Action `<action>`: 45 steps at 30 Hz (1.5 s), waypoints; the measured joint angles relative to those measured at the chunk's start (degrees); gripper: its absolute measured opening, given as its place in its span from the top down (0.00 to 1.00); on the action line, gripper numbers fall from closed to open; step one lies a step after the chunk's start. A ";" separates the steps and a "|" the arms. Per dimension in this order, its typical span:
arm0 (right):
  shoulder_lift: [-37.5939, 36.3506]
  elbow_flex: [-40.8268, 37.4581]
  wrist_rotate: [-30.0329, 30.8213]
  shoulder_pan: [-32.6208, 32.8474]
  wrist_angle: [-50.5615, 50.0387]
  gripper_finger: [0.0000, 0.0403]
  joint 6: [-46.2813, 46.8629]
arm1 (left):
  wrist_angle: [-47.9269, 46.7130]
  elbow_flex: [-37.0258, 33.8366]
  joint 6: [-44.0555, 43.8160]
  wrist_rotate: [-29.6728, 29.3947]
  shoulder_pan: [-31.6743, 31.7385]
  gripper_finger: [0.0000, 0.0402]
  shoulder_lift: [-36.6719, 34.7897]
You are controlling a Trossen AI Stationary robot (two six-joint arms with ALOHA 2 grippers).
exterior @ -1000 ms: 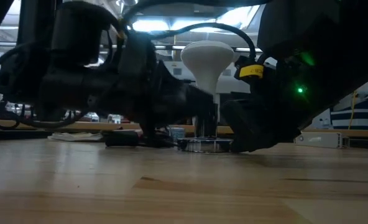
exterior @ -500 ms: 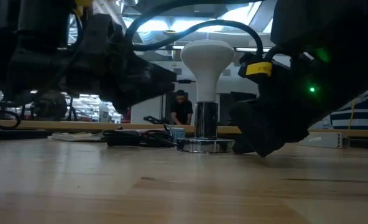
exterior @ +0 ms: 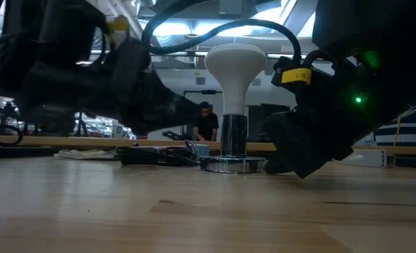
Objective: Screw lightbulb
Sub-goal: Insert the lightbulb into the lamp
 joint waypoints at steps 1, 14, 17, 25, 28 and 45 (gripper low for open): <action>0.00 0.00 0.01 0.00 0.00 0.99 -0.01 | -0.55 0.24 -1.33 0.03 0.56 0.64 0.00; -3.21 0.02 6.42 5.54 -1.61 0.99 -1.25 | -0.64 0.33 -10.31 0.01 4.36 0.34 0.00; -5.95 0.02 11.13 8.22 -4.51 0.99 -1.27 | -0.29 0.32 -7.90 0.05 4.34 0.33 0.00; -14.12 0.04 24.27 14.02 -16.48 0.99 -1.37 | -1.32 0.32 -10.91 0.01 4.34 0.34 0.00; -16.46 0.04 23.92 15.03 -20.43 0.99 -2.99 | -3.37 0.36 -12.13 0.01 4.34 0.34 0.00; -18.33 0.04 14.41 13.75 -19.52 0.99 -8.79 | -11.75 4.50 -4.46 -0.19 4.32 0.34 0.07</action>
